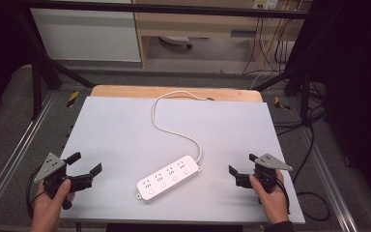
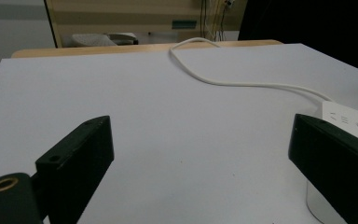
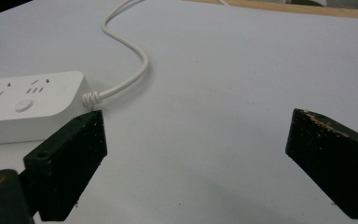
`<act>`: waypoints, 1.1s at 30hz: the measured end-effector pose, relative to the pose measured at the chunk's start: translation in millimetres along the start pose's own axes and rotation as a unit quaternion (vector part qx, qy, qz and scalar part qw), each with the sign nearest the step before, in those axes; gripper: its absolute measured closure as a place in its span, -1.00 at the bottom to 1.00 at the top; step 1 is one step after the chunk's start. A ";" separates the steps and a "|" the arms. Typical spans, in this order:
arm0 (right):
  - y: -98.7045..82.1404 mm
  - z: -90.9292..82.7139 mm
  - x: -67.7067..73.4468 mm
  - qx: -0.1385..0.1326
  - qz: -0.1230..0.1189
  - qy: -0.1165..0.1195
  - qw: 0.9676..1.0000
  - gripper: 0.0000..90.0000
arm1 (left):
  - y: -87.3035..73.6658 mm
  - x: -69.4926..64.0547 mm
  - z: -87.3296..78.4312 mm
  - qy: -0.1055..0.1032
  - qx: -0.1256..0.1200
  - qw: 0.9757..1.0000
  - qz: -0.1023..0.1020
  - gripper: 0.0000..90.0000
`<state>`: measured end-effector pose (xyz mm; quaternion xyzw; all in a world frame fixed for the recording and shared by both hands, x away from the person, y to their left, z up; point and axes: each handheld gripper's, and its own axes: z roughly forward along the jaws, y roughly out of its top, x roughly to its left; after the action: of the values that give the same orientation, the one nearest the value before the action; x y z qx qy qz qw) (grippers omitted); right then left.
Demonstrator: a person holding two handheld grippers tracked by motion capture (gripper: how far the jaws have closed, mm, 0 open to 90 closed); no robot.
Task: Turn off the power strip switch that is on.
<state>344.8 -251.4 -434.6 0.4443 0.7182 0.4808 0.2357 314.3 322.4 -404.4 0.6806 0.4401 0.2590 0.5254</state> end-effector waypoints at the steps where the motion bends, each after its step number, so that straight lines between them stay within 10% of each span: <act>1: -1.0 0.1 0.1 0.002 0.002 0.011 1.000 -0.91 | 0.1 -0.8 0.4 0.000 0.001 1.000 0.000 -0.85; 33: -1.2 -0.1 4.7 0.012 -0.003 0.008 1.000 -0.90 | 3.0 -15.4 2.9 -0.027 -0.001 1.000 0.007 -0.87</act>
<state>341.9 -247.6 -435.2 0.4412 0.7271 0.4751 0.2256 310.3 307.4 -400.9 0.6895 0.4209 0.2451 0.5361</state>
